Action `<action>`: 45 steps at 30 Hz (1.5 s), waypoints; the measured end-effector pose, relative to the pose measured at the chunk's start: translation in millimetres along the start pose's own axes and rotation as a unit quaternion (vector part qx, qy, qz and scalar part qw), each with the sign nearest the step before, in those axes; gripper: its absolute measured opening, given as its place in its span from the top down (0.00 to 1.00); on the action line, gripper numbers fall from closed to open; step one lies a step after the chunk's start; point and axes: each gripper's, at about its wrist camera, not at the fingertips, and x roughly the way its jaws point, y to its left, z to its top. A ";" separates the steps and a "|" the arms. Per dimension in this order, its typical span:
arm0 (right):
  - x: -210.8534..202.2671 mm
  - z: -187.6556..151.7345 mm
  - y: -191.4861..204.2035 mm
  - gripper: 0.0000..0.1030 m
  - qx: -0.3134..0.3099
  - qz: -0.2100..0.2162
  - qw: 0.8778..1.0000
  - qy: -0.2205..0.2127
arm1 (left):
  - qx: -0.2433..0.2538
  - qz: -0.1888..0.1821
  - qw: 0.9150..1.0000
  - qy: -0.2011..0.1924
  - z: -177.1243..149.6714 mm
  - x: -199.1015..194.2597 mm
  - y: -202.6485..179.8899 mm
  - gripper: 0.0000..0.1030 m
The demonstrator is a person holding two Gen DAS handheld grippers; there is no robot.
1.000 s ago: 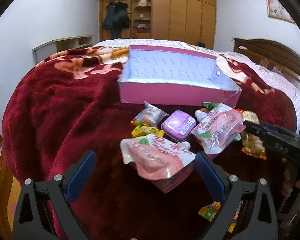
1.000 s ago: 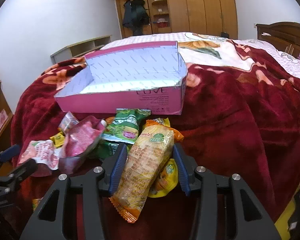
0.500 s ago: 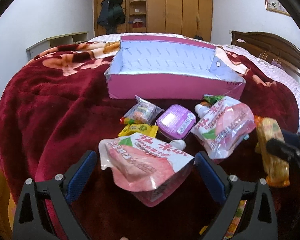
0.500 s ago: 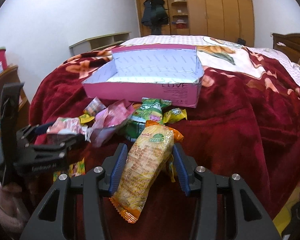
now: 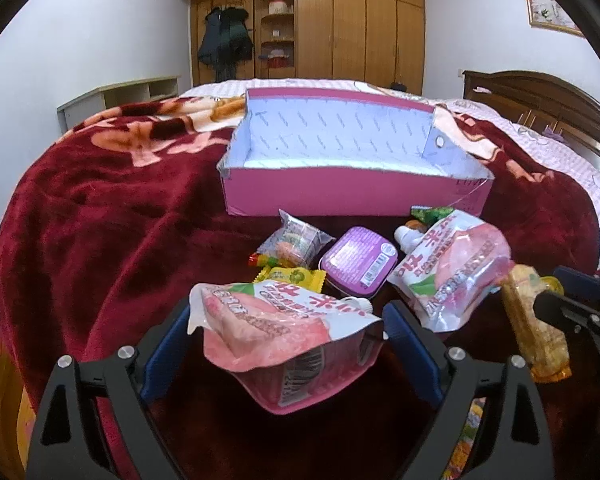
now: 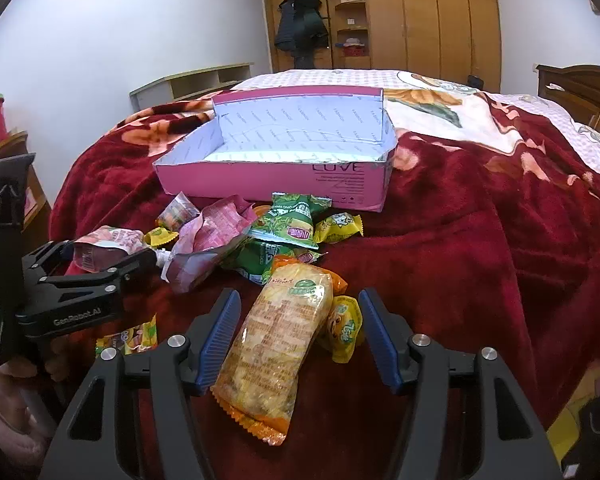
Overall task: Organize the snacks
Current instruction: 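Lift the pink pouch and biscuit bar and carry both over the pink box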
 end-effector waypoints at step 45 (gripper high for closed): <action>-7.4 -0.4 19.4 0.78 -0.007 0.018 1.000 0.022 | -0.016 -0.030 0.999 -0.035 18.7 -41.1 5.7 0.08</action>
